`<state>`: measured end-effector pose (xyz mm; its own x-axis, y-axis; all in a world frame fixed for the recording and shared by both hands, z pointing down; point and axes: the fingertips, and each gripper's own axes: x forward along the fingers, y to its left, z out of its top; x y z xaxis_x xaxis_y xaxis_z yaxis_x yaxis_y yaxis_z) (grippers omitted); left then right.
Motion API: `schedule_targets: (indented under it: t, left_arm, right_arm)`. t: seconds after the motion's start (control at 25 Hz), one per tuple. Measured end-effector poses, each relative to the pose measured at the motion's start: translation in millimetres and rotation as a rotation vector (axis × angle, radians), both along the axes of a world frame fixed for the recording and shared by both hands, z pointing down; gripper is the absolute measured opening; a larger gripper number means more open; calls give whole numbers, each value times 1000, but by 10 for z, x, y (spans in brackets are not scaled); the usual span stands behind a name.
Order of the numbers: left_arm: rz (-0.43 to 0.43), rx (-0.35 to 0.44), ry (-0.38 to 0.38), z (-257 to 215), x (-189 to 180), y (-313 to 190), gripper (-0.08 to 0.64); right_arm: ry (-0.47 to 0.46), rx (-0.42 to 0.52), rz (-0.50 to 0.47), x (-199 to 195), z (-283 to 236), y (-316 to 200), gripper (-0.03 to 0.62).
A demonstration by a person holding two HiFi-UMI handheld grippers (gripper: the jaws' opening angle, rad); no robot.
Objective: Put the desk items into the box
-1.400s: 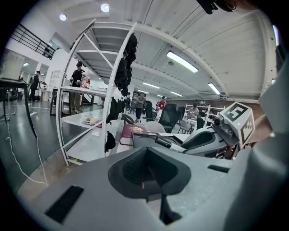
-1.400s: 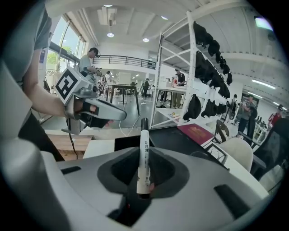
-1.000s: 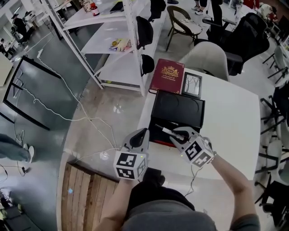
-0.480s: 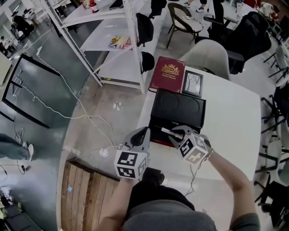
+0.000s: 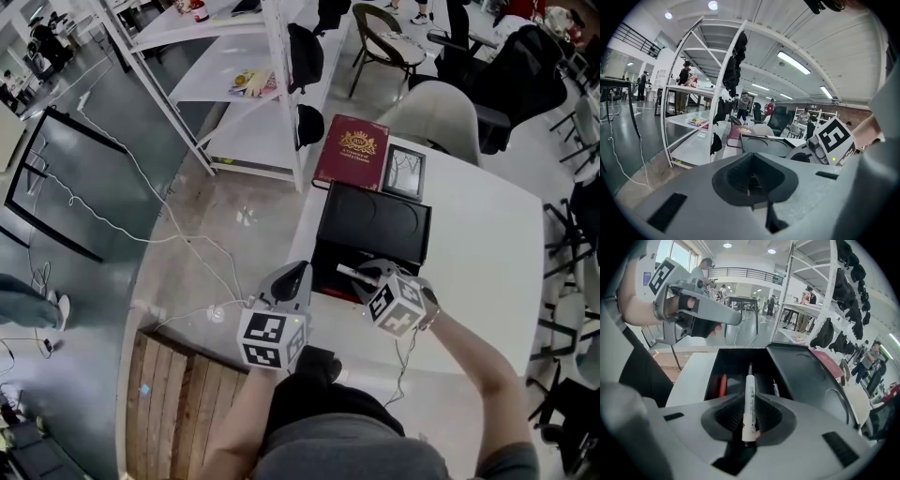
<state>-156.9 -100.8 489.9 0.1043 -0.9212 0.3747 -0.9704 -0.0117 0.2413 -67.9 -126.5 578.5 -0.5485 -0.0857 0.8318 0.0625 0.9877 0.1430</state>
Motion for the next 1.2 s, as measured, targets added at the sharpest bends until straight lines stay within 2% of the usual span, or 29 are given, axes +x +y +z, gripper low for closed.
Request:
schedule_targets:
  t: [0.48, 0.88, 1.2]
  left_arm:
    - [3, -4, -1, 24, -11, -9, 8]
    - [-1, -9, 0, 45, -44, 14, 8]
    - [12, -6, 0, 19, 0, -13, 8]
  right_arm:
    - [61, -23, -10, 9, 130, 16, 75]
    - [102, -77, 36, 59, 234, 22, 74]
    - [75, -92, 44, 80, 191, 14, 86]
